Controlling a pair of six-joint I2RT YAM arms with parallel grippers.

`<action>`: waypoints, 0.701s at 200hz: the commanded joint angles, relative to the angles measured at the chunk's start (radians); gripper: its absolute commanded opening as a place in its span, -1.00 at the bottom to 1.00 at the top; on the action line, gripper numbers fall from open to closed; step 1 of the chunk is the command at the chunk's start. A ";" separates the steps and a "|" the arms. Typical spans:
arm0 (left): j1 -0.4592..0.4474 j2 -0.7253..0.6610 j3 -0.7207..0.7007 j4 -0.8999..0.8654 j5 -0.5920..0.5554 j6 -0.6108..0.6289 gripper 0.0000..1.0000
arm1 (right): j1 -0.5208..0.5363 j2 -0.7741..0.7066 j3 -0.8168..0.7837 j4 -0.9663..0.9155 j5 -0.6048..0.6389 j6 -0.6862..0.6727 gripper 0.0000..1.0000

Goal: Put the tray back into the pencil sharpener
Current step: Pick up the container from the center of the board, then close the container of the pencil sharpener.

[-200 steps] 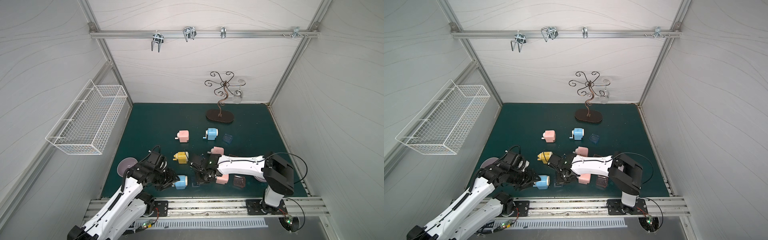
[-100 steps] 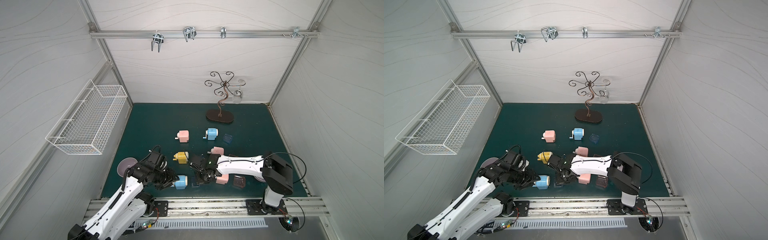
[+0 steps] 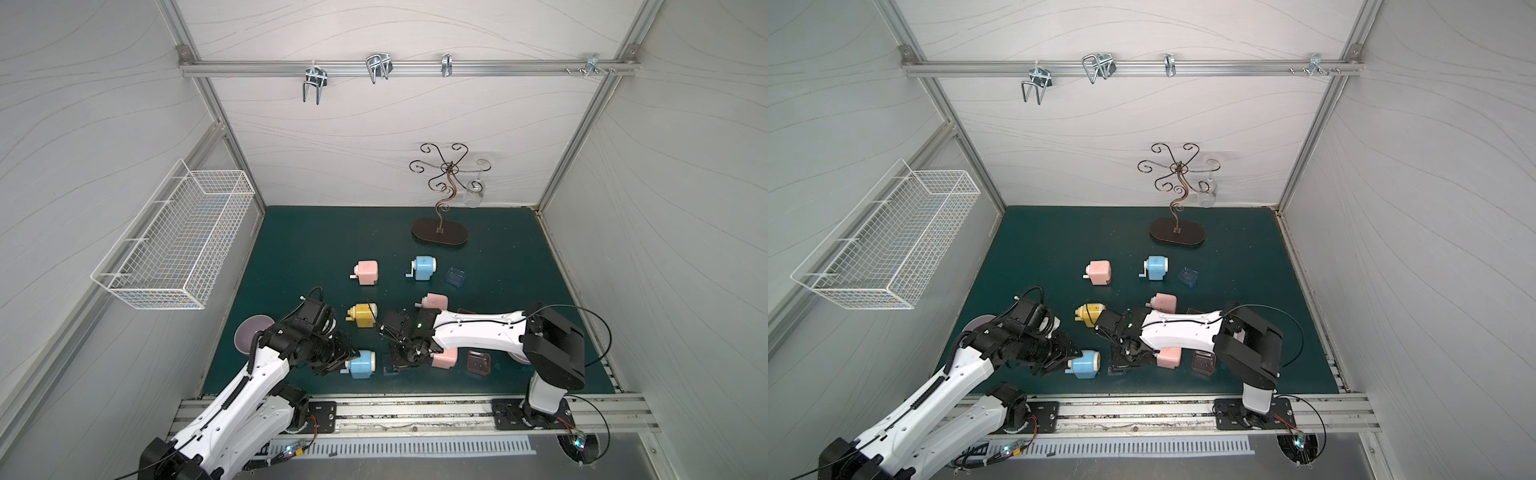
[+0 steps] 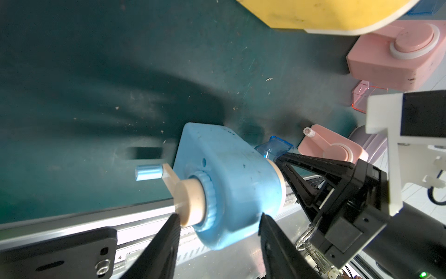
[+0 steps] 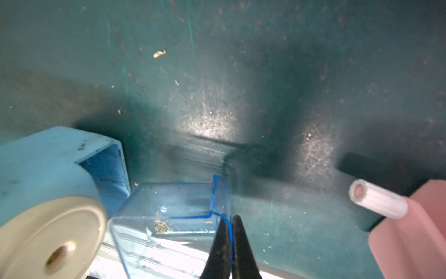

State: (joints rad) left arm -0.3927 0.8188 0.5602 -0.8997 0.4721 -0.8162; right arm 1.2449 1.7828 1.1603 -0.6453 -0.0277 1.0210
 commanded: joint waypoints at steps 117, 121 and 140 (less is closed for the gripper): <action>0.005 -0.011 0.027 -0.007 0.010 0.006 0.11 | 0.019 0.124 0.163 -0.153 0.002 0.003 -1.00; 0.005 -0.010 0.026 -0.007 0.011 0.007 0.11 | 0.021 0.129 0.168 -0.162 0.005 0.003 -1.00; 0.005 -0.010 0.025 -0.007 0.012 0.006 0.11 | 0.026 0.147 0.196 -0.206 0.022 0.011 -1.00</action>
State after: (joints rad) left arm -0.3923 0.8143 0.5602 -0.9073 0.4721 -0.8162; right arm 1.2575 1.8992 1.3190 -0.7486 -0.0322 1.0229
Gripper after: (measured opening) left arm 0.556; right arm 0.061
